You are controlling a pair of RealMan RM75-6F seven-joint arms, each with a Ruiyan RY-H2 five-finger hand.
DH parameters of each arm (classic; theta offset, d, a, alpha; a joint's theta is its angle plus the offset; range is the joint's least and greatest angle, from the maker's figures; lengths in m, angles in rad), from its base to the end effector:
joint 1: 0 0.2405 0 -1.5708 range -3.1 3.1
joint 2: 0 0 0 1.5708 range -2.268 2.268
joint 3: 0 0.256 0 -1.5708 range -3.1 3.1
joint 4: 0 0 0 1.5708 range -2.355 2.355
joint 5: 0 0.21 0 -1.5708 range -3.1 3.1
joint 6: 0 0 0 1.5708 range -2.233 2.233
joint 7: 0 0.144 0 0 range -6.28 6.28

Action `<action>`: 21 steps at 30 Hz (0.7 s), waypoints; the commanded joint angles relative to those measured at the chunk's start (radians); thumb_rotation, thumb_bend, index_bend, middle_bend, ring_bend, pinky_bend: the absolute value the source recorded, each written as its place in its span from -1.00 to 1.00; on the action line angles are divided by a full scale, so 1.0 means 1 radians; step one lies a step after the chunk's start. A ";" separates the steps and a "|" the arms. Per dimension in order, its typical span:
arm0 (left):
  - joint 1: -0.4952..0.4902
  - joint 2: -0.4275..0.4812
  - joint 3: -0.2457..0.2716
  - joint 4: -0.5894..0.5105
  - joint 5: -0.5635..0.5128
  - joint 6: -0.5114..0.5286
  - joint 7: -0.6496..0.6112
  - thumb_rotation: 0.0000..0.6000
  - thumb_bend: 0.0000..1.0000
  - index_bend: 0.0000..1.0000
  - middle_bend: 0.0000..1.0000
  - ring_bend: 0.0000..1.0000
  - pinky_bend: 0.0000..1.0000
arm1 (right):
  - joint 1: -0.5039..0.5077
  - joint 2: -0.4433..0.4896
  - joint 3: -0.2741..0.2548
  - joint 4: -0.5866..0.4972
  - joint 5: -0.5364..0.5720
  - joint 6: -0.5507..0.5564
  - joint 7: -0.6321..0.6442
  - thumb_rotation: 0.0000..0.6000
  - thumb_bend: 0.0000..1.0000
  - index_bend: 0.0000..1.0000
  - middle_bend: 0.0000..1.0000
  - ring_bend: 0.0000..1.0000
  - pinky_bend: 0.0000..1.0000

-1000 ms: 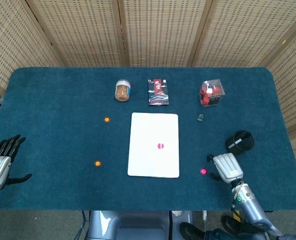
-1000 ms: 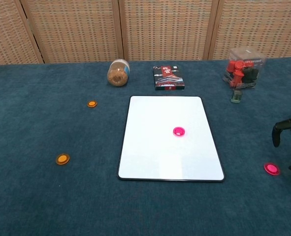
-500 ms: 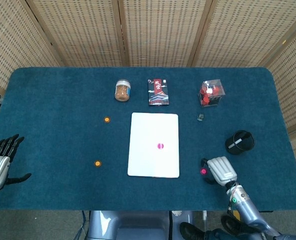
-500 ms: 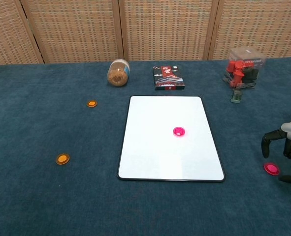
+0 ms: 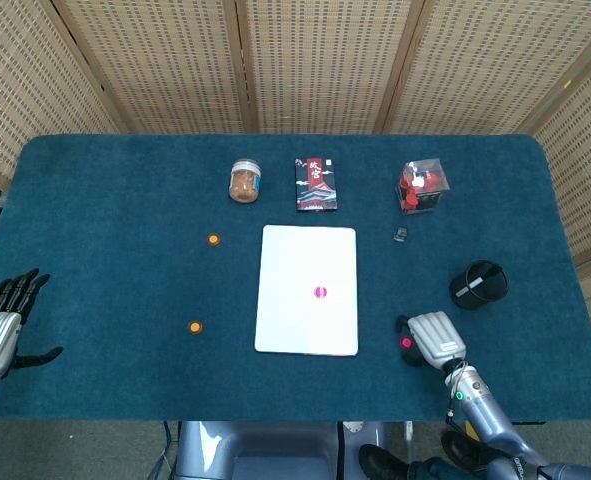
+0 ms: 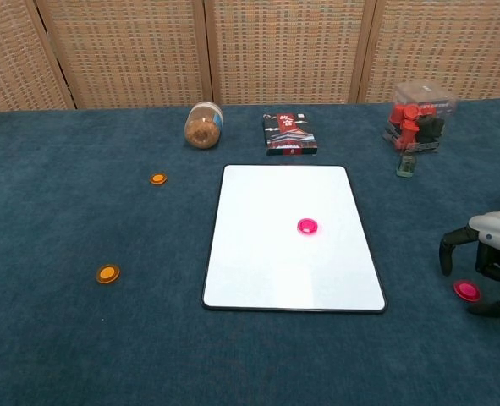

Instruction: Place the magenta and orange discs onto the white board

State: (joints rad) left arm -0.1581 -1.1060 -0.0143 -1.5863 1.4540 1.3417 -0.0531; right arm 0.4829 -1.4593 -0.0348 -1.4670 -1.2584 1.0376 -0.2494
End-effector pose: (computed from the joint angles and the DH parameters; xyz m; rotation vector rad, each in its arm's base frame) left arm -0.3213 0.1958 0.1455 -1.4682 -1.0201 -0.8320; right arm -0.2620 -0.2596 -0.0034 1.8572 -1.0467 0.6857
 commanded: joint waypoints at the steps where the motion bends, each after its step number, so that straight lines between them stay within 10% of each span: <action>1: 0.001 -0.001 -0.002 0.000 -0.004 0.001 0.002 1.00 -1.00 -1.00 -1.00 -1.00 -1.00 | 0.005 0.001 0.009 -0.010 0.012 -0.016 -0.015 1.00 -0.48 -0.15 0.91 1.00 1.00; 21: -0.002 -0.001 -0.002 -0.003 -0.008 -0.008 0.007 1.00 -1.00 -1.00 -1.00 -1.00 -1.00 | 0.004 0.010 0.029 -0.014 0.042 -0.058 -0.054 1.00 -0.38 -0.13 0.91 1.00 1.00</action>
State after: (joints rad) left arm -0.1601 -1.1069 -0.0166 -1.5890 1.4457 1.3340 -0.0462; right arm 0.4870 -1.4493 -0.0055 -1.4814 -1.2160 0.9798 -0.3038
